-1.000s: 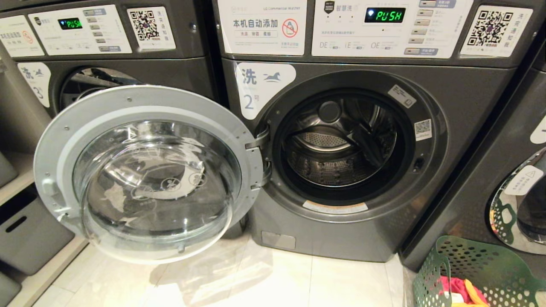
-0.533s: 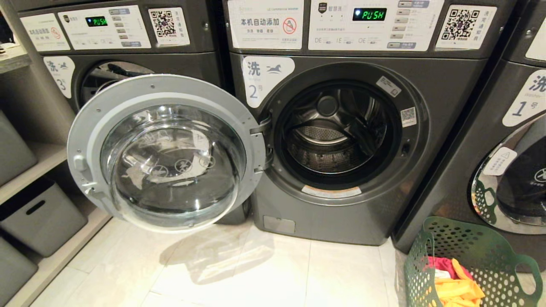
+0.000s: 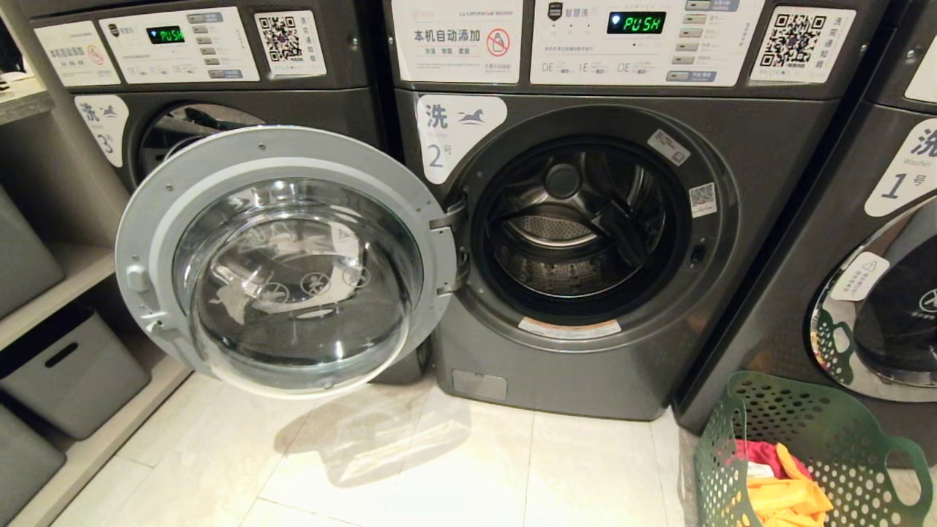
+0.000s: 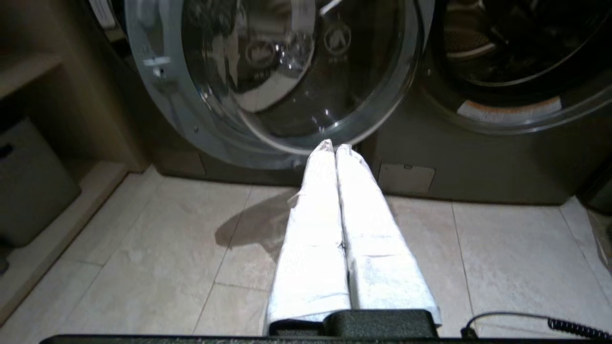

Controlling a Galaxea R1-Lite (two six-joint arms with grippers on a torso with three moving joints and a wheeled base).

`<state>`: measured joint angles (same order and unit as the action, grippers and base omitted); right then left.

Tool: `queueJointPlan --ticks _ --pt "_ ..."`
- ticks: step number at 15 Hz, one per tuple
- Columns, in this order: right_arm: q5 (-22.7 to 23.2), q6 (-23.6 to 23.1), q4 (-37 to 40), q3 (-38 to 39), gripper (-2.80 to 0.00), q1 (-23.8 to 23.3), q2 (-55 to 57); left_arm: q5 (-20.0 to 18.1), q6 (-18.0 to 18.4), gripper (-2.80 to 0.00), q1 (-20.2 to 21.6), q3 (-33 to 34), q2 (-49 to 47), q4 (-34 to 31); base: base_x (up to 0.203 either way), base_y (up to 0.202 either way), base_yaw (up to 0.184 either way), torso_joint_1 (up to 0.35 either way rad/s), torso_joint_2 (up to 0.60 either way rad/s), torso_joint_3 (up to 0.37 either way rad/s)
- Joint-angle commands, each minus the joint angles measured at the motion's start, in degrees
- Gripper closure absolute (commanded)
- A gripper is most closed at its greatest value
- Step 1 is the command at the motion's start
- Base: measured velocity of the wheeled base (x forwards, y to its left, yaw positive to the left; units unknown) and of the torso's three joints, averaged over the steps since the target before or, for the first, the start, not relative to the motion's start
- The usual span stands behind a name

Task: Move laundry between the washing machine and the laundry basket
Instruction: Close the washing machine door with the left hand

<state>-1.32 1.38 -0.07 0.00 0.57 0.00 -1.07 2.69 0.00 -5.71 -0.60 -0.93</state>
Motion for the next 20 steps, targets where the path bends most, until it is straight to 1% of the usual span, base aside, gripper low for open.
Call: queueJointPlan --ticks 1,2,4,8,10,12,14,15,16,17,18,20 --pt "0.0 0.03 -0.01 0.0 0.0 0.04 0.09 -0.31 0.11 0.0 -0.06 -7.72 -3.36 -1.06 0.0 0.0 0.0 0.0 0.0 0.0" --pt "0.0 -0.06 -0.01 0.0 0.0 0.04 0.09 -0.54 -0.14 0.0 -0.18 -13.35 -8.14 -2.02 0.0 0.0 0.0 0.0 0.0 0.0" --pt "0.09 -0.06 -0.01 0.0 0.0 0.04 0.09 -0.68 -1.22 0.0 -0.28 -25.78 -22.71 -2.93 0.0 0.0 0.0 0.0 0.0 0.0" --pt "0.0 -0.06 -0.01 0.0 0.0 0.04 0.09 0.17 -3.8 0.0 0.7 -56.73 -59.39 -2.93 0.0 0.0 0.0 0.0 0.0 0.0" --pt "0.0 0.11 -0.01 0.0 0.0 0.04 0.09 0.39 -4.59 0.0 2.86 -69.7 -75.38 -0.66 0.0 0.0 0.0 0.0 0.0 0.0" --pt "0.0 0.03 -0.01 0.0 0.0 0.04 0.09 0.57 -5.06 0.0 5.95 -83.18 -89.33 1.58 0.0 0.0 0.0 0.0 0.0 0.0" --pt "0.0 -0.06 -0.01 -0.09 0.0 0.04 0.09 0.61 -5.37 0.0 9.07 -94.54 -99.8 2.96 0.0 0.0 0.0 0.0 0.0 0.0" --pt "0.0 -0.06 -0.01 -0.09 0.0 0.04 0.09 0.05 -5.62 0.0 10.54 -99.27 -103.91 3.39 0.0 0.0 0.0 0.0 0.0 0.0" --pt "0.0 -0.06 -0.01 -0.09 0.0 0.04 0.09 -2.69 -6.52 0.0 11.77 -102.87 -106.76 3.17 0.0 0.0 0.0 0.0 0.0 0.0" --pt "0.0 -0.06 -0.01 -0.09 0.0 0.04 0.09 -8.26 -7.78 0.0 12.47 -104.31 -107.79 1.99 0.0 0.0 0.0 0.0 0.0 0.0" --pt "0.0 0.01 -0.01 -0.09 0.0 0.04 0.09 -12.87 -9.12 0.0 13.24 -104.56 -108.45 0.28 0.0 0.0 0.0 0.0 0.0 0.0" --pt "0.0 -0.06 -0.01 -0.09 0.0 0.04 0.09 -16.56 -9.92 0.0 15.21 -104.71 -110.9 -0.64 0.0 0.0 0.0 0.0 0.0 0.0"
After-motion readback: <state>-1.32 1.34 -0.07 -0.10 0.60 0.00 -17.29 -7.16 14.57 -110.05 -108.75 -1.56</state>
